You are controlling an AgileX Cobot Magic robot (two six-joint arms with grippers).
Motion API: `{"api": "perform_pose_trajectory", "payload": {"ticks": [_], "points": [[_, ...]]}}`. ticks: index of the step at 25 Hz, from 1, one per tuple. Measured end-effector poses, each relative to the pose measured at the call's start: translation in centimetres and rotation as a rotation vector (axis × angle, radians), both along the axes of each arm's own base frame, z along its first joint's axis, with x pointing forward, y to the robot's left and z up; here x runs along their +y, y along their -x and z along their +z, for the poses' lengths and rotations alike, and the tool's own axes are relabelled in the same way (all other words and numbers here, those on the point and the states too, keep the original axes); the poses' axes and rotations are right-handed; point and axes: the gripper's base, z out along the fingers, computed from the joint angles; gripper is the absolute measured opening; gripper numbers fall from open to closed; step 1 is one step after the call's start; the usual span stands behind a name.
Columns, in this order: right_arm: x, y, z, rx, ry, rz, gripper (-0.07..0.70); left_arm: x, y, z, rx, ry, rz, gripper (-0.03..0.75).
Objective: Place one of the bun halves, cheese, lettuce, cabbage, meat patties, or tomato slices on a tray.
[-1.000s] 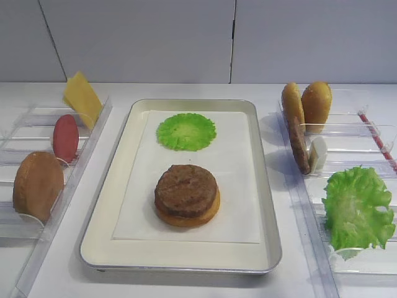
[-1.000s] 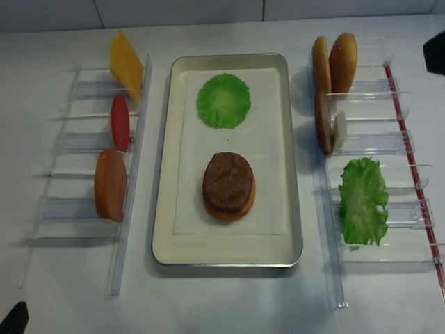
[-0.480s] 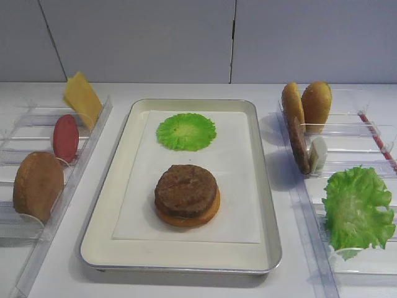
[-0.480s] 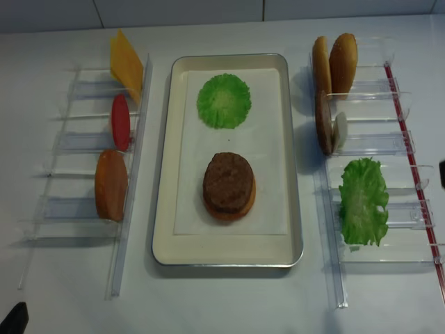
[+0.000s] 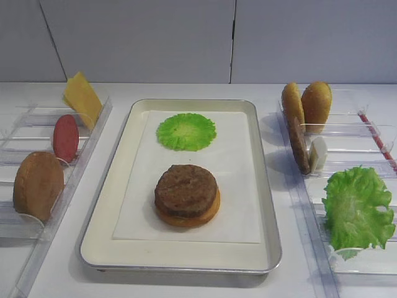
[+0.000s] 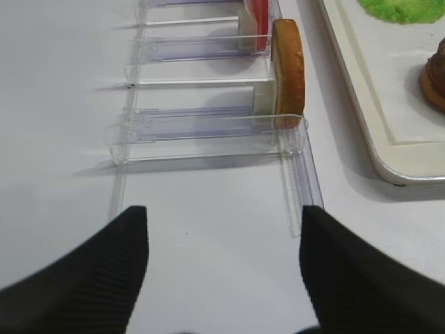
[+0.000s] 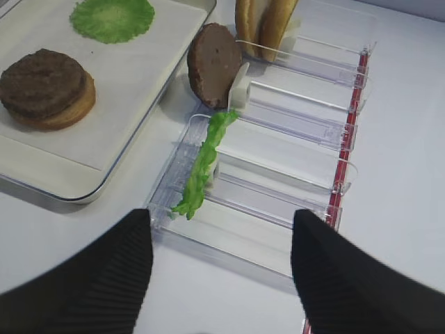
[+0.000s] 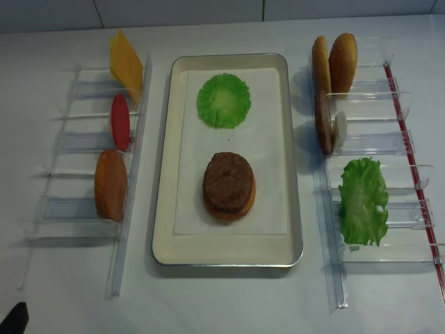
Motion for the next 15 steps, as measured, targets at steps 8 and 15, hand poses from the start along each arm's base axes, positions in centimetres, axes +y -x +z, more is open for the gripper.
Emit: {"api": "perform_pose_trajectory", "payload": {"ticks": [8,15], "points": [[-0.3,1.6,-3.0,-0.036,-0.006,0.000,0.433,0.0,0.0,0.0,0.000,0.000,0.000,0.468],[-0.7,2.7,-4.1,-0.061,0.009,-0.010,0.433,0.0,0.0,0.0,0.000,0.000,0.000,0.468]]}}
